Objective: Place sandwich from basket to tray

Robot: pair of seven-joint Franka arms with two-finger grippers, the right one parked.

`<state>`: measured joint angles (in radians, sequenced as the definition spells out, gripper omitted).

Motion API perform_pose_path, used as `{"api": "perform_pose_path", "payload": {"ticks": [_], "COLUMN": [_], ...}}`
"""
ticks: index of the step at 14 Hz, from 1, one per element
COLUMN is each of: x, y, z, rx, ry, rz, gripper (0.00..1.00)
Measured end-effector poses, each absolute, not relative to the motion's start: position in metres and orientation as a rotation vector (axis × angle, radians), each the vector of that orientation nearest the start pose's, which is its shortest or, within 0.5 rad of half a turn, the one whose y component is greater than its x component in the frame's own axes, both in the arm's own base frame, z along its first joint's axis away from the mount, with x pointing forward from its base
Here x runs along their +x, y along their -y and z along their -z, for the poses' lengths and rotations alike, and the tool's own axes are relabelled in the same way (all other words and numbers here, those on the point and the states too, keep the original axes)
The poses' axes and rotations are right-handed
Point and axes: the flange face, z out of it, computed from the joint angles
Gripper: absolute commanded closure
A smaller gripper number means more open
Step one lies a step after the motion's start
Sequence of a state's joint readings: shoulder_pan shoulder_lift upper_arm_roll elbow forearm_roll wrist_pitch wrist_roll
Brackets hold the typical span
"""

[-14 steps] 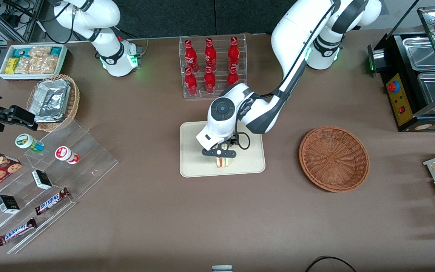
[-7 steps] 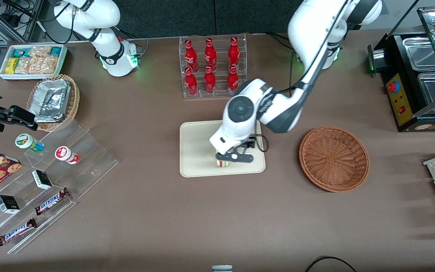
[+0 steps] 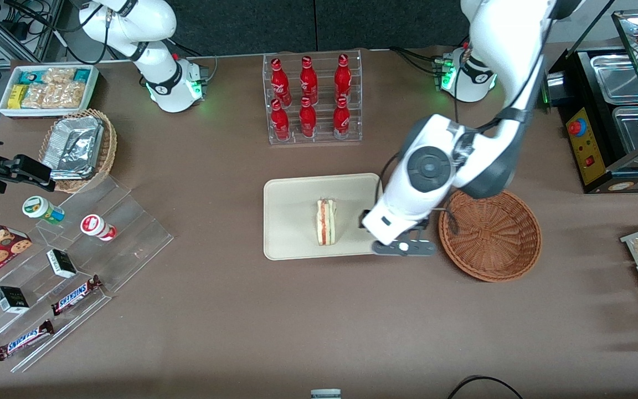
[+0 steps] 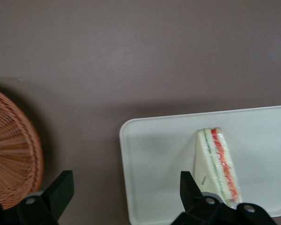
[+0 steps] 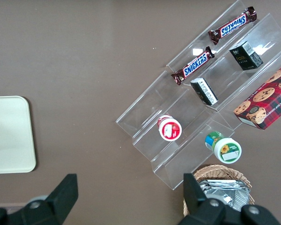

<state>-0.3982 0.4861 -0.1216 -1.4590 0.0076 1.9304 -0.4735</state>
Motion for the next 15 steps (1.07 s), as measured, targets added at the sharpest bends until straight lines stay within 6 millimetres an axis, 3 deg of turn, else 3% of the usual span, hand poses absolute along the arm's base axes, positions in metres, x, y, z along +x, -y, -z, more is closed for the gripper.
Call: {"api": "perform_pose_path", "payload": {"ticks": [5, 10, 15], "x": [0.621, 0.609, 0.562], "y": [0.224, 0.120, 0.083], "z": [-0.426, -0.483, -0.564], "rx": [-3.152, -3.132, -3.119], "ry": [-0.173, -0.255, -0.194], "rz": [-0.121, -0.263, -0.276], "gripper": [0.00, 0.00, 0.00]}}
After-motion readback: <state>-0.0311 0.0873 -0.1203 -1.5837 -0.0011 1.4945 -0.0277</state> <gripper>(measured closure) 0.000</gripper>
